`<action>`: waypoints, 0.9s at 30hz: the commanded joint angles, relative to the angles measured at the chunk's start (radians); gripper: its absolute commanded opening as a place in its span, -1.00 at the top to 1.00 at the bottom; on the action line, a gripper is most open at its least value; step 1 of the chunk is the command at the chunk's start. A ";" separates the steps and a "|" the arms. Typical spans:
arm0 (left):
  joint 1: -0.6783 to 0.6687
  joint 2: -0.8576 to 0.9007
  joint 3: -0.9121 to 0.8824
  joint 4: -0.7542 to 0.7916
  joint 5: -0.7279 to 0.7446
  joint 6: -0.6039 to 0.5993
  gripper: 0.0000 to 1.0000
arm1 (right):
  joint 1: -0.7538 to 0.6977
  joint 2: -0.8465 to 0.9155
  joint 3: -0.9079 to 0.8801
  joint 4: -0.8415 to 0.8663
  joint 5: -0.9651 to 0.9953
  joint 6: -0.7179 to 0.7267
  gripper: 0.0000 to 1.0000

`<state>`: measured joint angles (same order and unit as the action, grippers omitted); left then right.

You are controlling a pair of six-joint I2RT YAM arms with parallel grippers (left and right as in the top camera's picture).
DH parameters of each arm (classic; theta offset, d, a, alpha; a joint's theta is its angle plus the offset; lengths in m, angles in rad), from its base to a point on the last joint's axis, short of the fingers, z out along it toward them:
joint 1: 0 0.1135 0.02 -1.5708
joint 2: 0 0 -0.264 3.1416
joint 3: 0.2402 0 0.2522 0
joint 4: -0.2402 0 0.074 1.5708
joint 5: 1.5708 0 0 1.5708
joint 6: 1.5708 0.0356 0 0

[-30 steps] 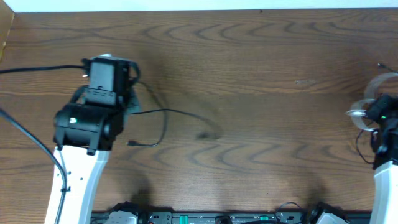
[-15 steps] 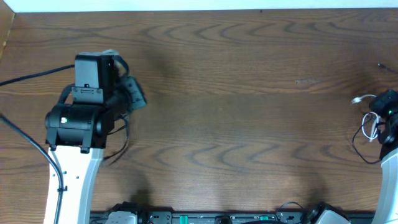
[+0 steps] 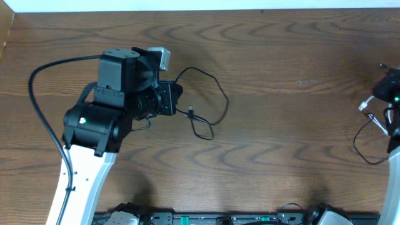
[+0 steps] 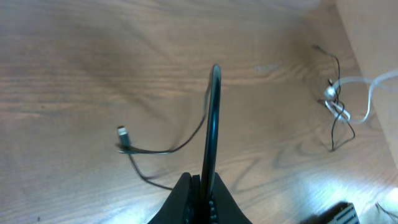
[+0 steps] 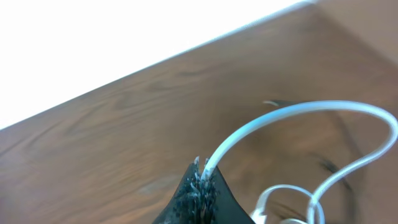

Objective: Untangle cables

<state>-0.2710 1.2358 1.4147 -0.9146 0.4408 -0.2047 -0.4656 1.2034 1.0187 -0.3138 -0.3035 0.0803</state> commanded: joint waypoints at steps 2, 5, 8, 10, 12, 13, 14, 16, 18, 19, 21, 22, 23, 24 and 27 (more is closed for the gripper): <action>-0.018 0.060 0.011 -0.019 0.020 0.021 0.85 | 0.111 -0.001 0.014 0.005 -0.280 -0.154 0.98; -0.030 0.091 0.011 -0.026 0.020 0.021 0.85 | 0.193 -0.001 0.014 -0.036 -0.295 -0.175 0.98; -0.037 0.108 0.011 -0.025 0.020 0.021 0.85 | 0.262 0.000 0.014 -0.088 -0.274 -0.230 0.98; -0.038 0.112 0.011 -0.025 0.020 0.021 0.85 | 0.300 0.000 0.014 -0.119 -0.206 -0.244 0.98; -0.038 0.111 0.011 -0.025 0.020 0.021 0.85 | 0.326 0.000 0.014 -0.134 -0.130 -0.244 0.98; -0.038 0.111 0.011 -0.025 0.019 0.021 0.85 | 0.331 0.000 0.014 -0.138 -0.107 -0.244 0.98; -0.038 0.111 0.011 -0.026 0.020 0.021 0.85 | 0.334 0.000 0.014 -0.140 -0.088 -0.244 0.98; -0.038 0.111 0.011 -0.026 0.020 0.021 0.85 | 0.333 0.000 0.014 -0.140 -0.081 -0.244 0.98; -0.038 0.111 0.011 -0.026 0.020 0.021 0.85 | 0.334 0.000 0.014 -0.138 -0.069 -0.244 0.98; -0.038 0.111 0.011 -0.026 0.020 0.021 0.85 | 0.333 0.000 0.014 -0.135 -0.053 -0.244 0.98; -0.038 0.111 0.011 -0.026 0.020 0.021 0.85 | 0.333 0.000 0.014 -0.128 0.035 -0.243 0.98; -0.038 0.111 0.011 -0.026 0.020 0.021 0.85 | 0.333 0.000 0.014 -0.121 0.109 -0.239 0.98; -0.038 0.111 0.011 -0.026 0.020 0.021 0.85 | 0.330 0.000 0.014 -0.109 0.204 -0.212 0.98; -0.038 0.111 0.011 -0.027 0.020 0.021 0.85 | 0.323 0.000 0.014 -0.088 0.330 -0.156 0.98; -0.038 0.111 0.011 -0.034 0.020 0.021 0.85 | 0.279 -0.001 0.014 -0.022 0.586 -0.019 0.99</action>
<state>-0.3050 1.3502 1.4147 -0.9405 0.4469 -0.2043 -0.1493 1.2034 1.0187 -0.3634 -0.0563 -0.0715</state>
